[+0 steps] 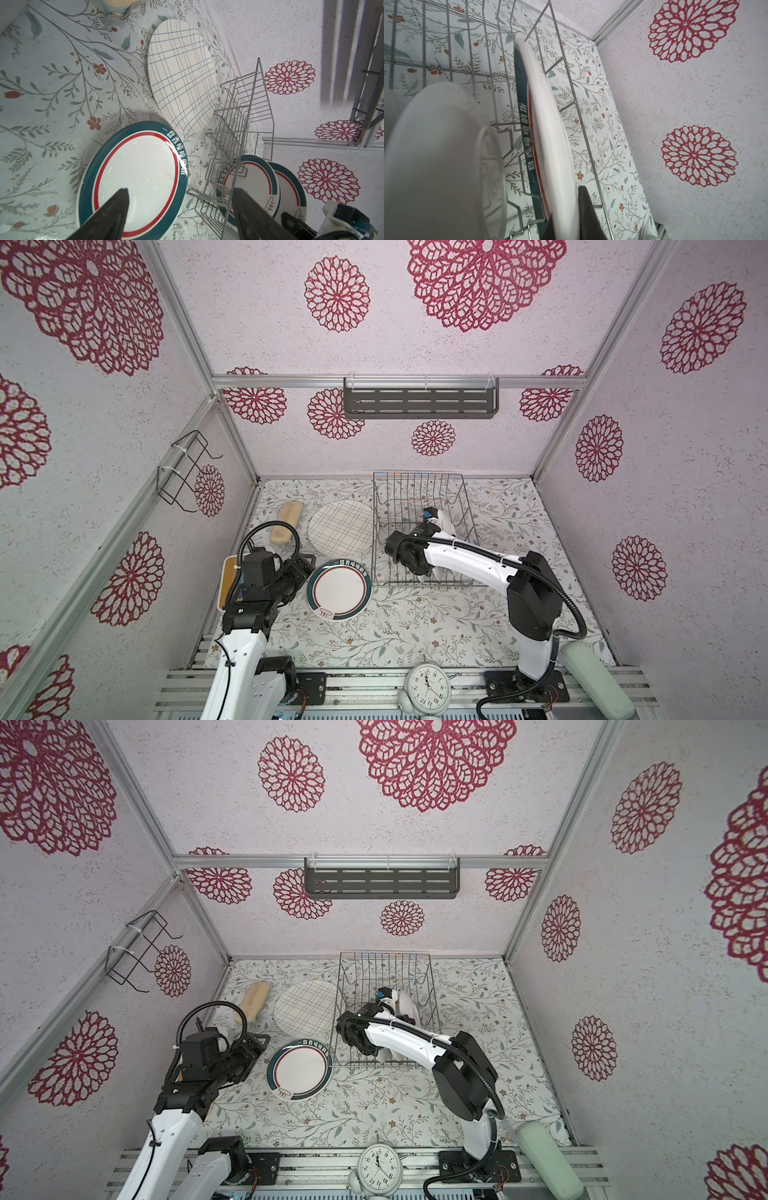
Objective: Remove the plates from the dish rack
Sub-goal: 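Close the right gripper on the rim of the green-and-red rimmed plate, then lift the green-and-red rimmed plate up out of the rack with the right gripper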
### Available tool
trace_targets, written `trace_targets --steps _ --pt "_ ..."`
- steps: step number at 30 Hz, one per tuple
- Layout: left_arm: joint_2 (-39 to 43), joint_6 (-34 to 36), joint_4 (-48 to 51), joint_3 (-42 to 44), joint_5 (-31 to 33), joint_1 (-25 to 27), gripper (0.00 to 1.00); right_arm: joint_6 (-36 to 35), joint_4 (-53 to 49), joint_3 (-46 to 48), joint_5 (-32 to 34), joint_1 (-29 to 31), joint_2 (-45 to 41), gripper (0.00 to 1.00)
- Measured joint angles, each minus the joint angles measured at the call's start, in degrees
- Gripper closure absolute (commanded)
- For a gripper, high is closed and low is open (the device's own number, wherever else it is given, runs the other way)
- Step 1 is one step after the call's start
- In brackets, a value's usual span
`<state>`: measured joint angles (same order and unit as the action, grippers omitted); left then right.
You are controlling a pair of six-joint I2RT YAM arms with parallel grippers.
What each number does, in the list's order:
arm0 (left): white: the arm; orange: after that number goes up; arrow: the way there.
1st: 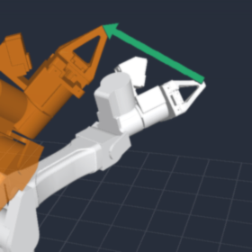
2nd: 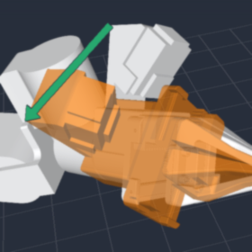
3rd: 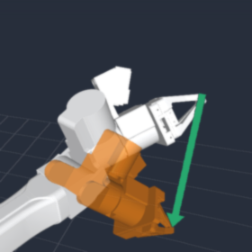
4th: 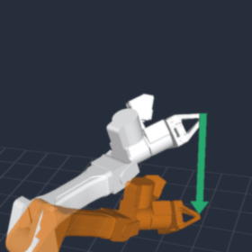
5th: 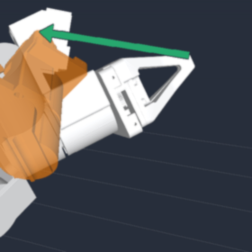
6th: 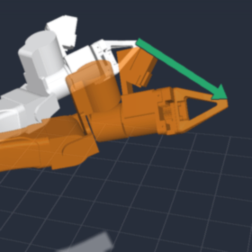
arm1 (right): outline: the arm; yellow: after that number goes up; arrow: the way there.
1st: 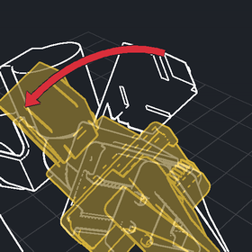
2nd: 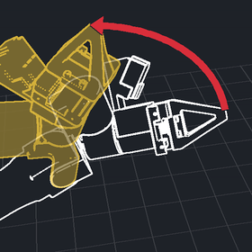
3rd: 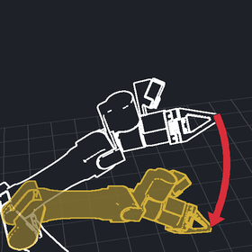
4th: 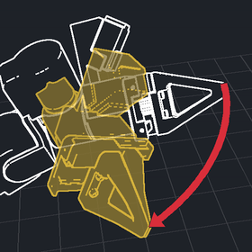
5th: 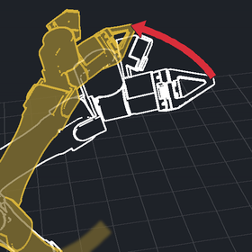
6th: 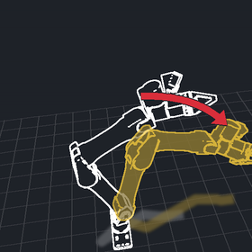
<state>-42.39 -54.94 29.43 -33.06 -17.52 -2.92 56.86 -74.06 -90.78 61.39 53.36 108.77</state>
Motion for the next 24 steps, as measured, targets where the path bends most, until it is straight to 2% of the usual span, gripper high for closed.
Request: trace_targets --steps 16,24 --pt "0.02 0.02 0.02 -0.26 -0.09 0.00 0.18 0.28 -7.93 -9.18 4.37 1.75 -0.13 1.00" --pt "0.87 0.02 0.04 -1.46 -0.59 0.00 0.17 -0.22 -8.07 -12.76 4.90 4.33 -2.82 1.00"
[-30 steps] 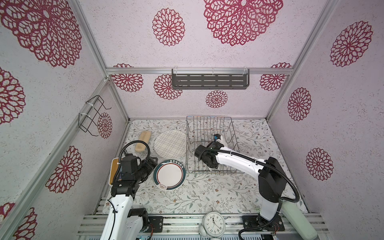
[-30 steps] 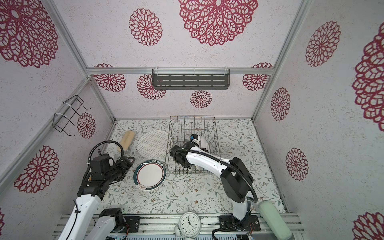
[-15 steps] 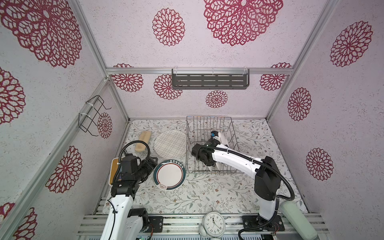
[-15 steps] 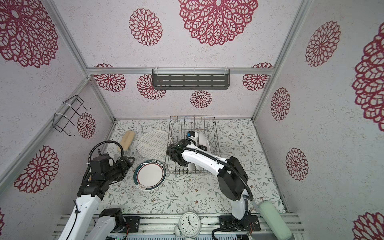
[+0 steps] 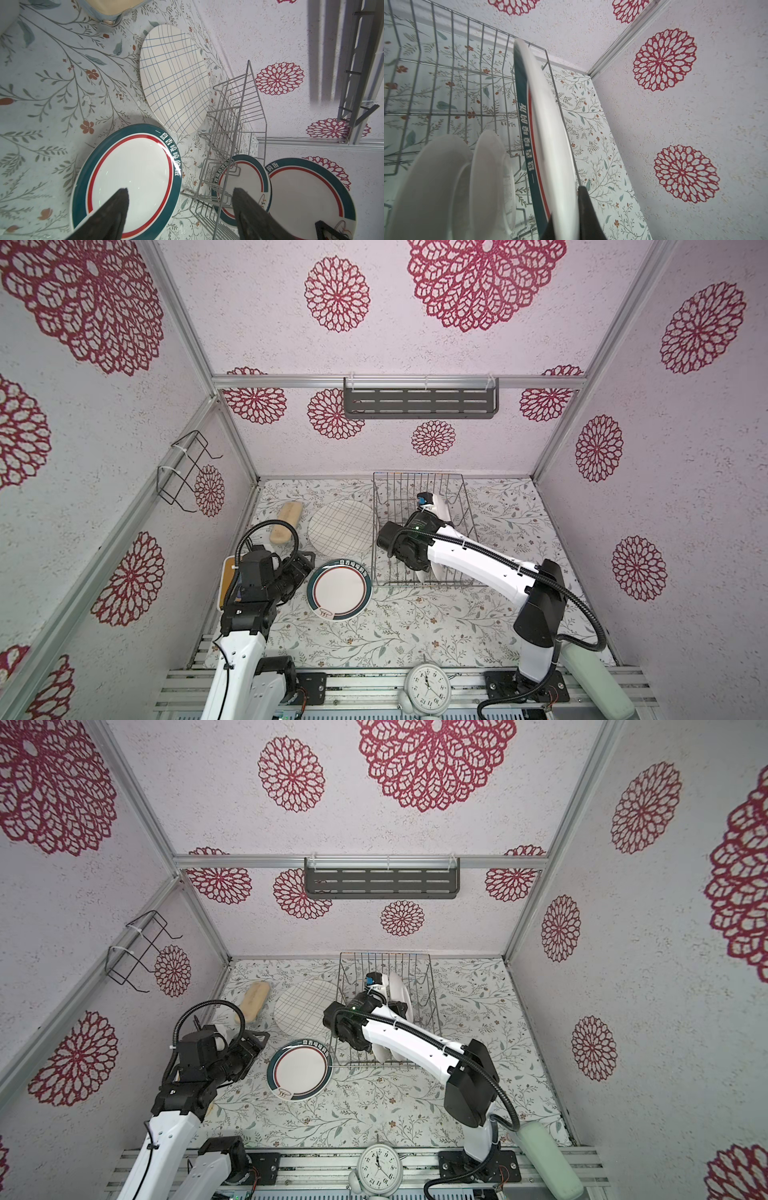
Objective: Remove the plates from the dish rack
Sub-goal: 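Lift the green-and-red rimmed plate up out of the rack with the right gripper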
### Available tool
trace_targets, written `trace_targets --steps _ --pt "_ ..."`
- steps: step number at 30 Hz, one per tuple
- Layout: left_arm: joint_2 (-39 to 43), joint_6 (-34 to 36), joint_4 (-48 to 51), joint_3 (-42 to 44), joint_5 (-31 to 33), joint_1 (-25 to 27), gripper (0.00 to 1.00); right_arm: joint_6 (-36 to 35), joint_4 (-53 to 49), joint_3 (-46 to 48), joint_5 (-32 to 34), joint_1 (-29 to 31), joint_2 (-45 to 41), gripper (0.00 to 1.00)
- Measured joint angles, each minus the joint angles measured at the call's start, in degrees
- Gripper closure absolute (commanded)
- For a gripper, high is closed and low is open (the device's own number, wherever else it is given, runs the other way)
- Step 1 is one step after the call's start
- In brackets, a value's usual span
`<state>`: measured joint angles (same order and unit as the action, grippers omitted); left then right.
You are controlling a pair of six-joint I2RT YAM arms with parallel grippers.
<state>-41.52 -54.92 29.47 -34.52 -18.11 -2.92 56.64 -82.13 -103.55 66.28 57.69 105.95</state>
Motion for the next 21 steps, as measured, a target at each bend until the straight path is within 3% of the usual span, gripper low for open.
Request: trace_targets --steps 8,13,17,21 --pt "0.72 -0.42 0.00 -2.29 -0.92 0.61 0.17 -1.79 1.49 -1.33 1.22 1.44 -8.07 1.00" --pt "0.74 -0.94 -0.07 -4.68 -1.53 1.75 0.17 -8.52 13.31 7.08 0.46 1.44 -18.82 1.00" --pt "0.63 -1.51 -0.48 -5.42 -2.29 2.71 0.17 -15.89 29.94 20.74 -6.05 0.87 -32.06 1.00" --pt "0.11 -2.29 -1.09 -5.86 -2.69 4.02 0.17 -19.08 45.07 32.68 -17.64 -1.84 -45.05 1.00"
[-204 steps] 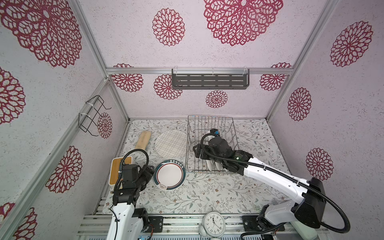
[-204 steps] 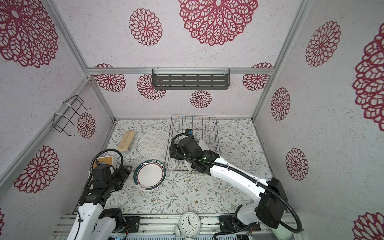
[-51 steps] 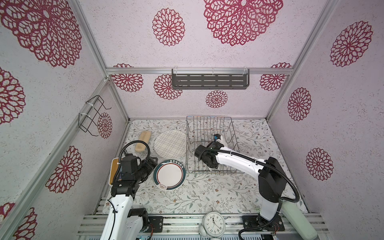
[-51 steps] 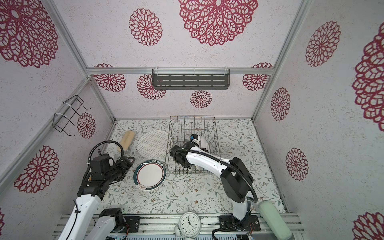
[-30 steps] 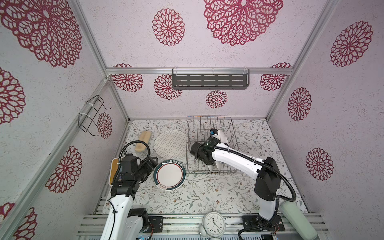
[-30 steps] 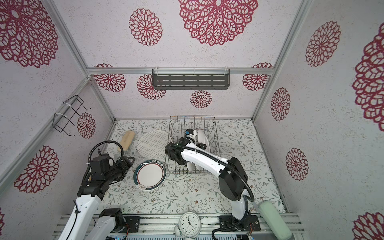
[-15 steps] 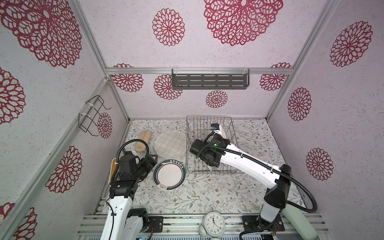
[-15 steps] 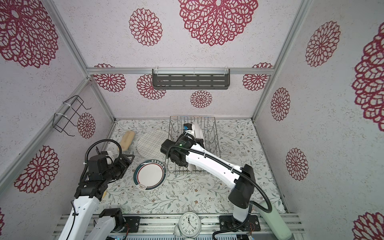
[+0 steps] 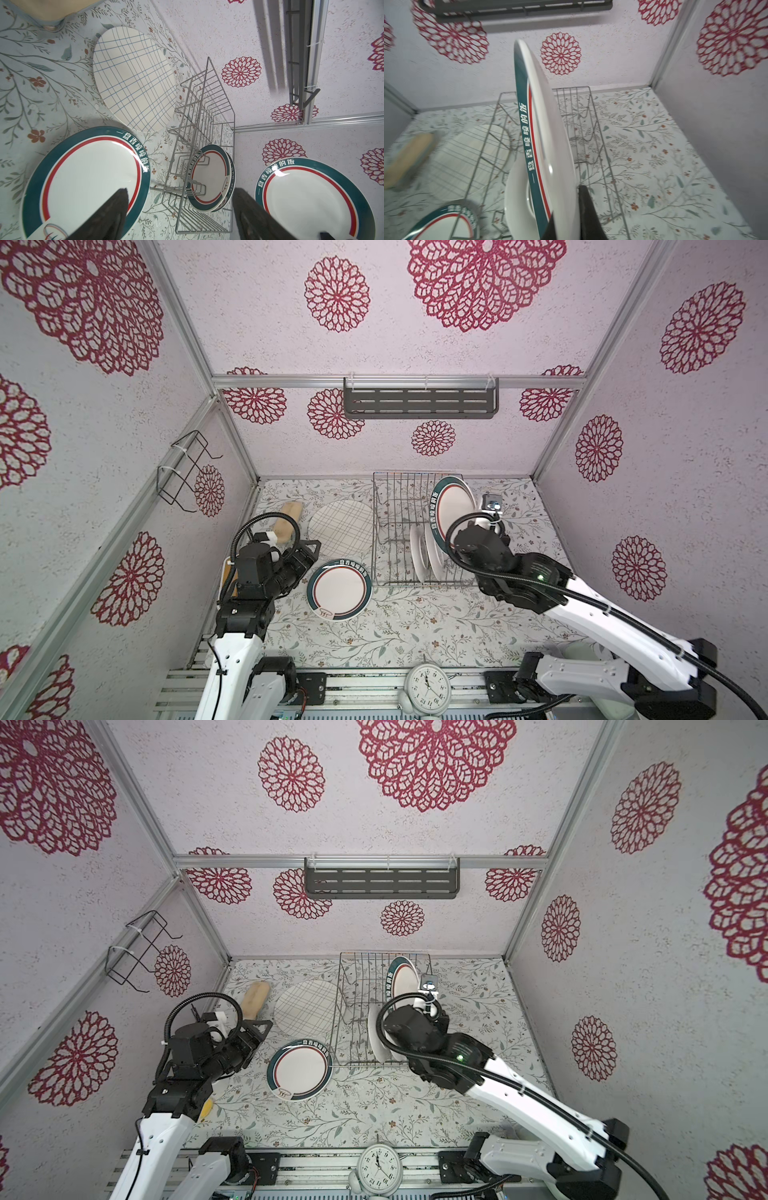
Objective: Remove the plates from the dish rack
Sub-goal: 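Lift the green-and-red rimmed plate up out of the rack with the right gripper, then hold the plate up with the right gripper while the left gripper grasps its rim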
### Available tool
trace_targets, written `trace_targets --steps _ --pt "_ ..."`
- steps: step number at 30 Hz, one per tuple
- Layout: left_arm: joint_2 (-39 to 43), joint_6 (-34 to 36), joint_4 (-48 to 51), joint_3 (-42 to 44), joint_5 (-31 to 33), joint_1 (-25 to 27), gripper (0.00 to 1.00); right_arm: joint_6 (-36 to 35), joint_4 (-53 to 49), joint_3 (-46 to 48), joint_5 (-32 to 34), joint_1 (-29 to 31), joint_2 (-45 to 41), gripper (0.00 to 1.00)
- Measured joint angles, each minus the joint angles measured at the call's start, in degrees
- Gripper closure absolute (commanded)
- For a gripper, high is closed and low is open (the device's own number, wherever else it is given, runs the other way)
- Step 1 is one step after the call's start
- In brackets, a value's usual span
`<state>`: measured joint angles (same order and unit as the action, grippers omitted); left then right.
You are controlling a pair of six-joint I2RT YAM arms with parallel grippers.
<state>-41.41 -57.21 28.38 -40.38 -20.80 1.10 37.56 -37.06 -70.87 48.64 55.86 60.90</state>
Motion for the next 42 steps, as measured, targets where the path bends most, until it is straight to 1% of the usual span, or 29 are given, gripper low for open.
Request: trace_targets --steps 4,10,15,21,26,32,39,42 --pt "-0.92 -0.52 -0.76 -0.92 -0.11 2.16 0.17 0.42 8.22 4.76 -10.21 -3.87 -6.27 1.00" --pt "-3.08 -1.79 -3.63 -3.69 0.76 7.93 0.17 3.08 16.63 9.62 -21.27 -5.16 -8.11 1.00" --pt "-6.10 -2.95 -7.32 -5.38 1.29 13.05 0.18 5.77 20.72 13.44 -28.17 -5.60 -7.13 1.00" --pt "-10.16 -3.56 -11.10 -6.86 1.86 18.18 0.20 9.33 26.05 16.41 -34.36 -6.40 -4.90 1.00" --pt "-12.26 -3.89 -14.32 -7.37 1.97 21.11 0.22 14.27 30.60 18.67 -37.24 -7.34 -4.28 1.00" --pt "-13.97 -4.37 -17.00 -7.39 2.01 22.56 0.25 21.31 38.69 23.58 -40.02 -9.03 -4.33 1.00" --pt "-15.85 -5.40 -20.59 -7.50 1.99 24.96 0.29 28.61 46.60 27.93 -40.37 -9.44 -4.81 1.00" --pt "-17.20 -5.62 -21.64 -7.67 1.99 26.49 0.31 30.47 48.89 28.61 -40.19 -9.44 -5.29 1.00"
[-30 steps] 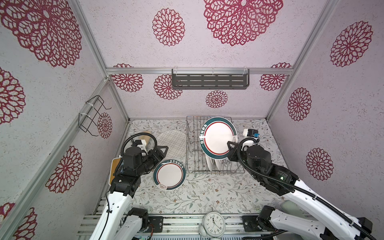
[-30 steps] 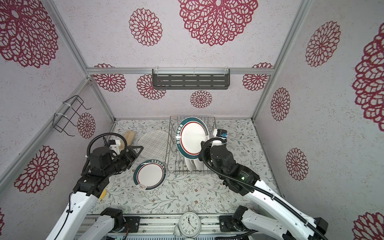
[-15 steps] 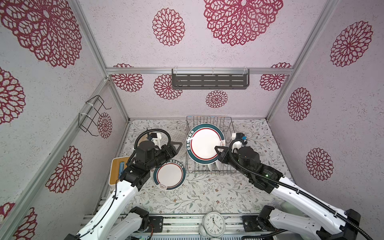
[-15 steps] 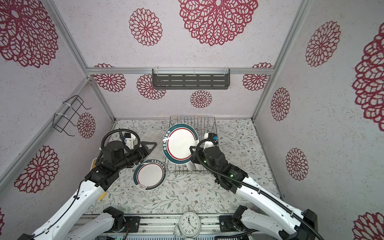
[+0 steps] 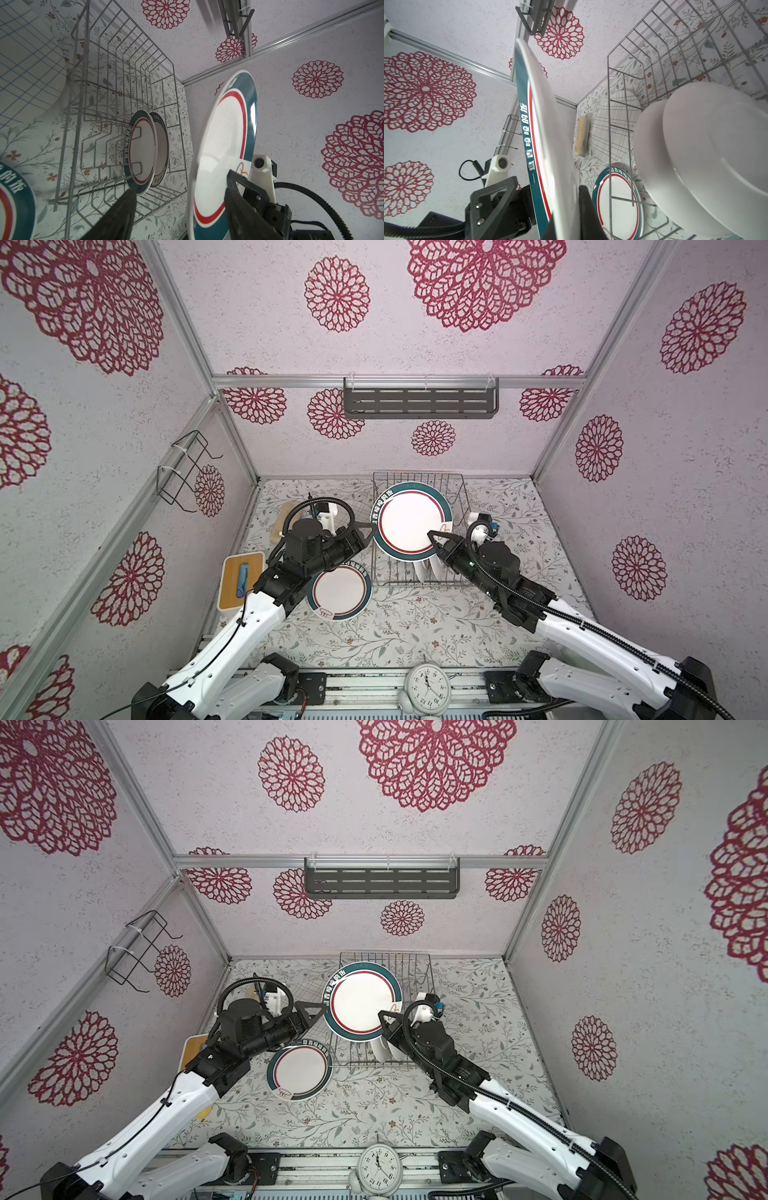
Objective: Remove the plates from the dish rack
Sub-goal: 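Hold the plate up with the right gripper while the left gripper grasps its rim, then open the right gripper and pull the left gripper back with the plate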
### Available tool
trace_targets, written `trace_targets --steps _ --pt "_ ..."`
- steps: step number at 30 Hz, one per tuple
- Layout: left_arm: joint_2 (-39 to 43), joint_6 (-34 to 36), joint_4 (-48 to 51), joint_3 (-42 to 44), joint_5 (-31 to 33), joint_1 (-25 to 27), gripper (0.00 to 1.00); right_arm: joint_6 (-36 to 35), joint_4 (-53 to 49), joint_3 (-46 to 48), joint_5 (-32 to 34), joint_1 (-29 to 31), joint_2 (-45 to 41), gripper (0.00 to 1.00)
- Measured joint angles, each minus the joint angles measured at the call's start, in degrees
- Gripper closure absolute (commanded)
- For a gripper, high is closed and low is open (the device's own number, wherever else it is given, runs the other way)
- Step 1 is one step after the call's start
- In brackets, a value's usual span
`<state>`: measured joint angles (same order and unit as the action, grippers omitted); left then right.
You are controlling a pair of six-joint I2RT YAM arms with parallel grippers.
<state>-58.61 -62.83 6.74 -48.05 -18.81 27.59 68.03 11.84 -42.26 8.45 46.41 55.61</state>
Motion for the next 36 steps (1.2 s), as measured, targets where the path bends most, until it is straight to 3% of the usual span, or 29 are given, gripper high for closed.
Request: trace_targets --steps 8,23,28,34,36 --pt "-2.58 -0.81 -2.47 -1.40 0.15 2.84 0.42 2.71 3.67 0.00 0.26 -0.02 -0.24 1.00" --pt "-4.52 -1.46 -6.21 -1.99 0.48 4.94 0.88 4.11 4.24 1.44 0.24 -0.02 -0.33 0.98" --pt "-4.52 -3.67 -6.03 -2.19 1.14 5.05 1.00 3.82 5.14 2.19 0.22 0.02 -0.72 0.78" --pt "-4.39 -2.49 -5.51 -2.19 1.95 5.16 1.00 5.09 6.12 2.23 0.28 -0.11 -2.16 0.42" --pt "-4.26 -2.03 -5.35 -2.19 2.38 5.16 1.00 5.01 6.40 2.23 0.33 -0.15 -2.78 0.34"
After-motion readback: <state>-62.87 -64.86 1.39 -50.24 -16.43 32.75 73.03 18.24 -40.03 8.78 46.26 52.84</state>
